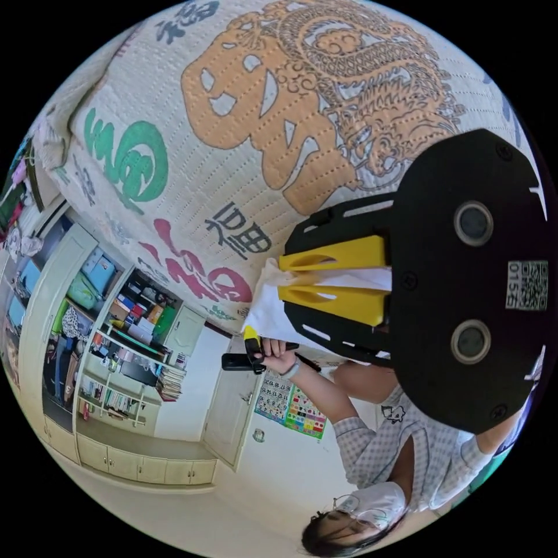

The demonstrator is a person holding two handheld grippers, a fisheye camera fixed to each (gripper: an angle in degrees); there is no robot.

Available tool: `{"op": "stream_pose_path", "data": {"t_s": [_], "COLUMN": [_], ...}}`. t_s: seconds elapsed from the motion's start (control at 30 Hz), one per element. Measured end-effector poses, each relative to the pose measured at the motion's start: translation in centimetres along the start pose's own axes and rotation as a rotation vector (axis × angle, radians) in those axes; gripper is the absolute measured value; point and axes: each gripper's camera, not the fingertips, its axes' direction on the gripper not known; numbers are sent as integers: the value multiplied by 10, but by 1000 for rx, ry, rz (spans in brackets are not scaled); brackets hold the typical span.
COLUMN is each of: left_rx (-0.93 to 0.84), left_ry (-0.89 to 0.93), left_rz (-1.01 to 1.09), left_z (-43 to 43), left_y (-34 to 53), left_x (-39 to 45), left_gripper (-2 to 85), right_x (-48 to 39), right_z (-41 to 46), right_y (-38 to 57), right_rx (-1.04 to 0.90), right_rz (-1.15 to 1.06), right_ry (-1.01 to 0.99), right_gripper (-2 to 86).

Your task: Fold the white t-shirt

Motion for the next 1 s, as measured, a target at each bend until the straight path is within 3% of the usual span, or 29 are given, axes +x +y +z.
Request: {"op": "stream_pose_path", "data": {"t_s": [0.1, 0.23, 0.43, 0.67, 0.77, 0.9, 1.0], "left_rx": [-61, -82, -287, -578, -694, -685, -510], "left_ry": [-87, -35, -83, -274, -350, -329, -325], "left_rz": [178, 394, 698, 800, 813, 778, 771], "left_z": [-13, -34, -17, 52, 64, 45, 23], "left_y": [0, 31, 138, 231, 251, 249, 231], "left_x": [45, 121, 218, 242, 250, 270, 295], "left_gripper": [2, -3, -2, 2, 6, 17, 35], "right_x": [-41, -124, -205, -224, -229, -241, -269], "right_z": [-17, -31, 7, 110, 120, 107, 102], "right_y": [17, 65, 175, 259, 274, 275, 263], "right_rx": [44, 42, -132, -405, -420, -397, -299], "right_rz": [-100, -318, -512, -584, -551, -472, -489], "right_ry": [-1, 46, 119, 386, 398, 401, 400], "right_gripper": [32, 22, 18, 40, 55, 73, 95]}}
